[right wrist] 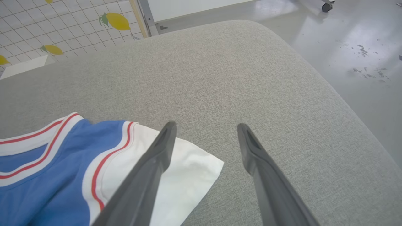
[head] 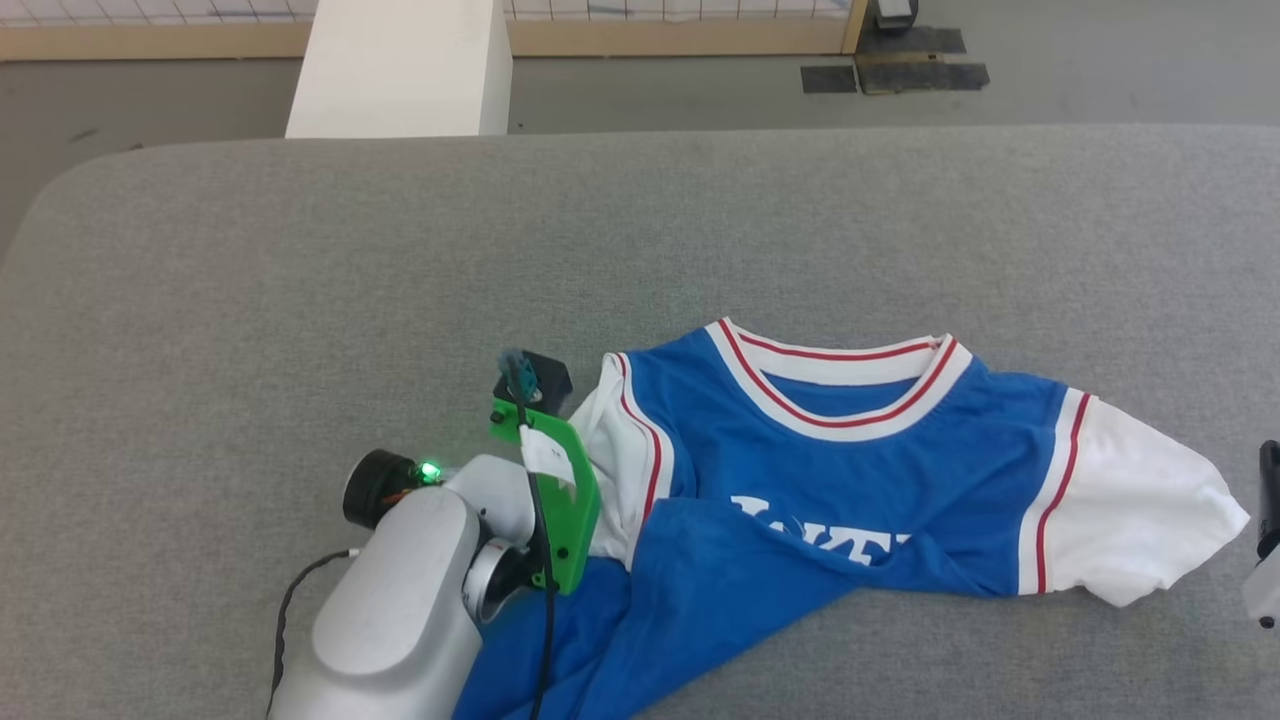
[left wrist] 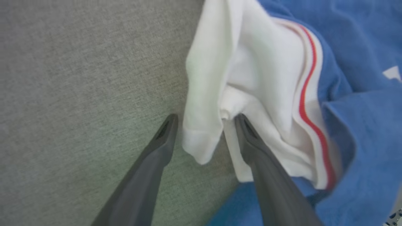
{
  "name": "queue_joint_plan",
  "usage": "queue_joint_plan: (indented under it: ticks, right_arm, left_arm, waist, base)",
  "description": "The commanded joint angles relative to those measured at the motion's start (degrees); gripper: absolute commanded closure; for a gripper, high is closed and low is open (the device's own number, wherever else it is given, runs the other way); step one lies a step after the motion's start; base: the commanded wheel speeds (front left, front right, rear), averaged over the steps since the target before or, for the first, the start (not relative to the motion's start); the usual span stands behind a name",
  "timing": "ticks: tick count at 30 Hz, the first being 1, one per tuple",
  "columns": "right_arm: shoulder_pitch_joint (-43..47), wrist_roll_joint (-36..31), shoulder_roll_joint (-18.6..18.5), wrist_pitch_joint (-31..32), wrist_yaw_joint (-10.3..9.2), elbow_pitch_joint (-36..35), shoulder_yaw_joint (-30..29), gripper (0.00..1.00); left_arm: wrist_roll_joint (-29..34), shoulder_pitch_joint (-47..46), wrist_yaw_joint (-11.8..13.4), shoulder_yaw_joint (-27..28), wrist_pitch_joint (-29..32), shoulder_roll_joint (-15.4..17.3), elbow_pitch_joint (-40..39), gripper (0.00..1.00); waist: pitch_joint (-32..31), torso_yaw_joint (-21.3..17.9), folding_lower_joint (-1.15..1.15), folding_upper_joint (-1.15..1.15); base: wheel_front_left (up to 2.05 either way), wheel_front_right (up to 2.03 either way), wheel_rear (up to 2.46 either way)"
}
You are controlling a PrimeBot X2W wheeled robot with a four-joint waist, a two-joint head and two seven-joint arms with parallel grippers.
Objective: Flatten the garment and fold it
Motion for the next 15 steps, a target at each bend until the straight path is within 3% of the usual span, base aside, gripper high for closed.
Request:
queue_joint_plan:
  ticks: [1, 7, 15]
  right_arm:
    - [0.1, -0.4, 0.1, -0.6, -0.08, -0.2, 0.3, 0.00]
    - [0.0, -0.6, 0.2, -0.8, -0.08, 0.7, 1.2, 0.00]
    - [1.4, -3.7, -1.1, 1.6, -0.08, 1.1, 2.6, 0.00]
  left_arm:
    - [-0.1, -0.8, 0.2, 0.1, -0.2, 0.2, 0.8, 1.00]
    - [-3.4, -0.3, -0.1, 2.0, -1.8, -0.5, 0.1, 1.00]
    - [-8.5, 5.0, 1.6, 7.4, -5.6, 0.2, -10.4, 1.00]
  waist:
    - [0.5, -0.3, -0.01, 0.00]
    - [0.5, 0.0, -0.01, 0.00]
    - [0.3, 0.8, -0.01, 0.00]
  base:
    - [0.00, 0.00, 0.00]
    - [0.00, 0.00, 0.00]
    - [0.00, 0.00, 0.00]
